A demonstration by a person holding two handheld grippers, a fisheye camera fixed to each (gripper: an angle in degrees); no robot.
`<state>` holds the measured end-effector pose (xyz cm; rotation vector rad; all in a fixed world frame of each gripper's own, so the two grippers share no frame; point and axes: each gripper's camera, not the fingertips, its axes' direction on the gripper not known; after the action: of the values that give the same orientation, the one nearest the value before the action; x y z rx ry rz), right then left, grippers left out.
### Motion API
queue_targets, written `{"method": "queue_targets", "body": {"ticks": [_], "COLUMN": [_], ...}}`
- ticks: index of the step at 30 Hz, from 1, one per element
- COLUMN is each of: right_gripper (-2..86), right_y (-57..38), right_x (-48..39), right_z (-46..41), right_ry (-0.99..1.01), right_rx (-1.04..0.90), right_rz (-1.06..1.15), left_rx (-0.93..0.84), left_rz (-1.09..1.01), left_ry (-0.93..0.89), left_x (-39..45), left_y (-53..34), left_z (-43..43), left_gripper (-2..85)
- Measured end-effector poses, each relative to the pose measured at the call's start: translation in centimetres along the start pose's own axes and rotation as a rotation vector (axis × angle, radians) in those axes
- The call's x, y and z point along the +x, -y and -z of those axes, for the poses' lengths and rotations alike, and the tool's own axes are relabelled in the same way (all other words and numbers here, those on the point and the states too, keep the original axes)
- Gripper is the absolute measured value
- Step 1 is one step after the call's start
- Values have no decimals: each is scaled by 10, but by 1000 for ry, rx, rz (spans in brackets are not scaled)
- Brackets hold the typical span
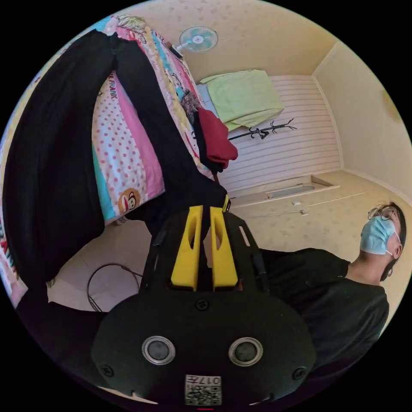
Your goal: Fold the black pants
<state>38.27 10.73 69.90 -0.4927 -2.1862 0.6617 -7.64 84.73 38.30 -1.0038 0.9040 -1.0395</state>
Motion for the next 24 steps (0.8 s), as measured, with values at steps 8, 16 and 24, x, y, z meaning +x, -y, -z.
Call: {"method": "queue_targets", "body": {"ticks": [8, 16, 24], "right_gripper": [33, 29, 14], "right_y": [17, -58, 13], "right_x": [-32, 40, 61], "right_z": [-225, -358, -437], "right_ry": [-142, -170, -624], "right_rx": [-692, -910, -991], "right_rz": [69, -130, -190], "left_rx": [-261, -279, -148], "left_rz": [-28, 148, 144], "left_ry": [-39, -125, -126], "left_x": [19, -42, -62], "left_y": [98, 61, 22], "left_z": [-87, -98, -51], "left_gripper": [208, 16, -3]}}
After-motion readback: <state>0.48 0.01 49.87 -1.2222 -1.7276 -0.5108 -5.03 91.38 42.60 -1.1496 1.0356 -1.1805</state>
